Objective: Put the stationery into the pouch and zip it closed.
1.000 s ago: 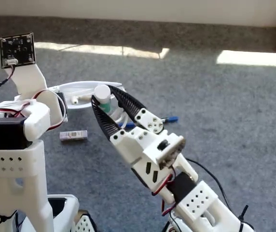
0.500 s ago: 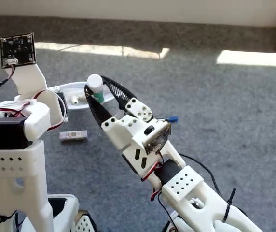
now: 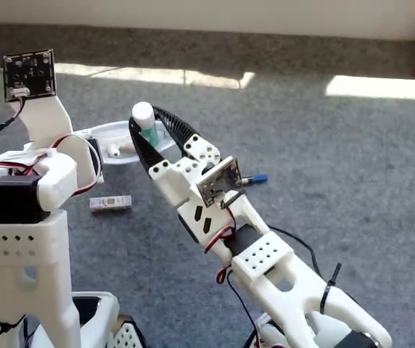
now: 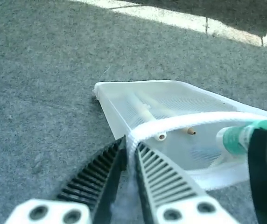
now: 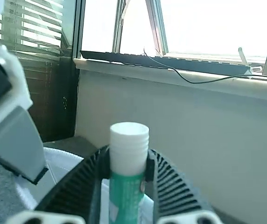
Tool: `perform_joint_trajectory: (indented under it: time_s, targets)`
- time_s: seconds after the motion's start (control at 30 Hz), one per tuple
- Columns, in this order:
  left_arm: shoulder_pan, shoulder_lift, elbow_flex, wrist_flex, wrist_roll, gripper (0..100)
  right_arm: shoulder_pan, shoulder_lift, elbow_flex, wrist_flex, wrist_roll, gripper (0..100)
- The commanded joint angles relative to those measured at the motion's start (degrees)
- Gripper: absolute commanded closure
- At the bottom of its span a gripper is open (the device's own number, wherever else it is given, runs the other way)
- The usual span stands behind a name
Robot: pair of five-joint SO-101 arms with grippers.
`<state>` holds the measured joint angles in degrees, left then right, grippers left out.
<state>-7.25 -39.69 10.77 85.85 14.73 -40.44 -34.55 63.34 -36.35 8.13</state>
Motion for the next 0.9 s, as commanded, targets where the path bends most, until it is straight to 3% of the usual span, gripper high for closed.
perform_joint_trajectory:
  time_s: [0.0, 0.23, 0.53, 0.73, 0.87]
  targets:
    - [0.7, -0.1, -3.1, 0.0, -0.5, 99, 1.4, -0.5, -3.6, -1.8, -0.2, 99.3]
    - [0.7, -0.1, -3.1, 0.0, -0.5, 99, 1.4, -4.0, 1.2, -0.9, -0.1, 99.0]
    - [0.7, -0.1, -3.1, 0.0, -0.5, 99, 1.2, -9.6, 2.1, 17.5, 7.5, 98.7]
    - [0.7, -0.1, -3.1, 0.0, -0.5, 99, 1.2, -12.9, 2.1, 23.4, 7.7, 86.5]
    - [0.7, 0.0, -3.1, 0.0, -0.5, 99, 1.2, -15.3, 2.1, 26.2, 7.7, 86.5]
